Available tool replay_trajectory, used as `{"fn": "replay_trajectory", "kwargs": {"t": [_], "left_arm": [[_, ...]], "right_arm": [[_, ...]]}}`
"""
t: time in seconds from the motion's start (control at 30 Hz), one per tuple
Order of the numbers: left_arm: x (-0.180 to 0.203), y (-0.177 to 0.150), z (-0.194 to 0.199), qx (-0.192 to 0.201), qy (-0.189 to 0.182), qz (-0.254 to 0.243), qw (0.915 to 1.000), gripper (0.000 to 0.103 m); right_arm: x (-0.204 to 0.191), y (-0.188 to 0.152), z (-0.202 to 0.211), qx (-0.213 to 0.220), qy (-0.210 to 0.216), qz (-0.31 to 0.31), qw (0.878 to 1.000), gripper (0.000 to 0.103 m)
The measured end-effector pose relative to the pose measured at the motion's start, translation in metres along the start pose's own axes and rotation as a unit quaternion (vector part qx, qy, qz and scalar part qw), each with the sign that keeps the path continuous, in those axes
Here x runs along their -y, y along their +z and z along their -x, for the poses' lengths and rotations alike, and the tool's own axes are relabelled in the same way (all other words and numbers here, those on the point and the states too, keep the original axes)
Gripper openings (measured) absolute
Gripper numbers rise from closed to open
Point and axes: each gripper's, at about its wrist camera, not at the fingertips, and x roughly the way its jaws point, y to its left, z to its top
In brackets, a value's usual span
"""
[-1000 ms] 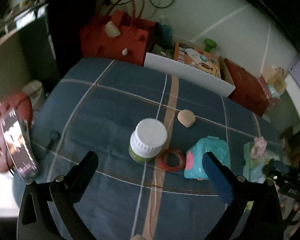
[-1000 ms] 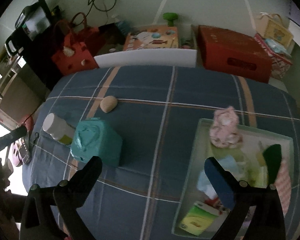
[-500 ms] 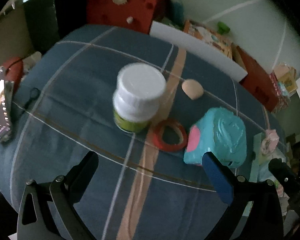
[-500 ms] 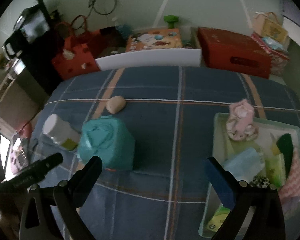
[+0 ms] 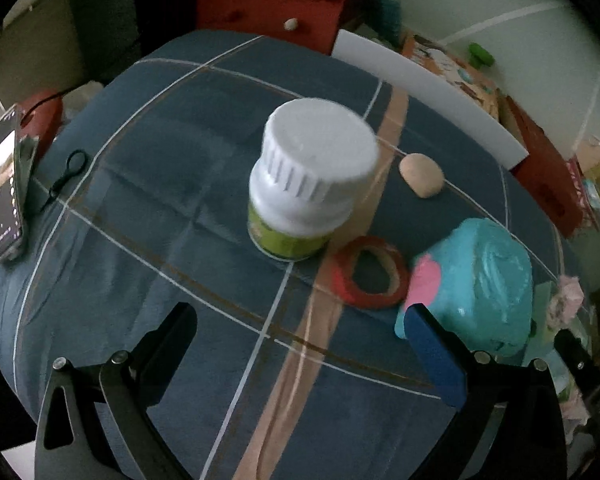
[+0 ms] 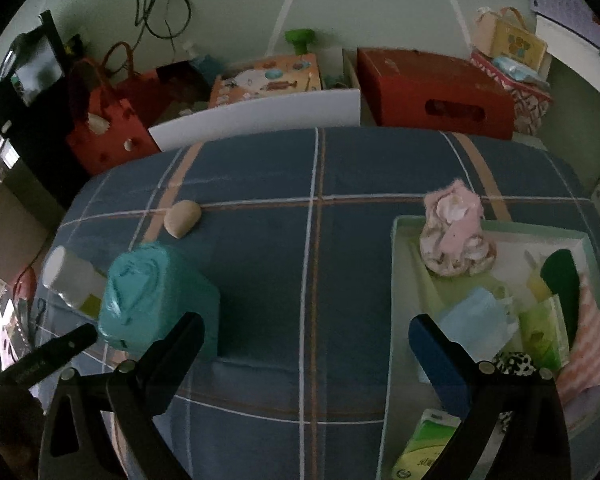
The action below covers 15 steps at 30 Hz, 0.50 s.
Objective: Organize soft objects
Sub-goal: 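Reach past the pill bottle and grasp the red tape roll with the left tool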
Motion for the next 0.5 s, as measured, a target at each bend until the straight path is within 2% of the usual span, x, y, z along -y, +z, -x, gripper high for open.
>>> {"fn": "replay_trajectory", "kwargs": {"t": [0.27, 0.5], "left_arm": [[-0.012, -0.001, -0.010, -0.010, -0.002, 0.035, 0.9993, 0.103], [-0.012, -0.001, -0.022, -0.020, -0.006, 0.058, 0.9981, 0.103]], "right_arm": [[-0.009, -0.008, -0.007, -0.013, -0.004, 0.031, 0.999, 0.103], [-0.004, -0.009, -0.010, -0.019, -0.006, 0.024, 1.000, 0.103]]}}
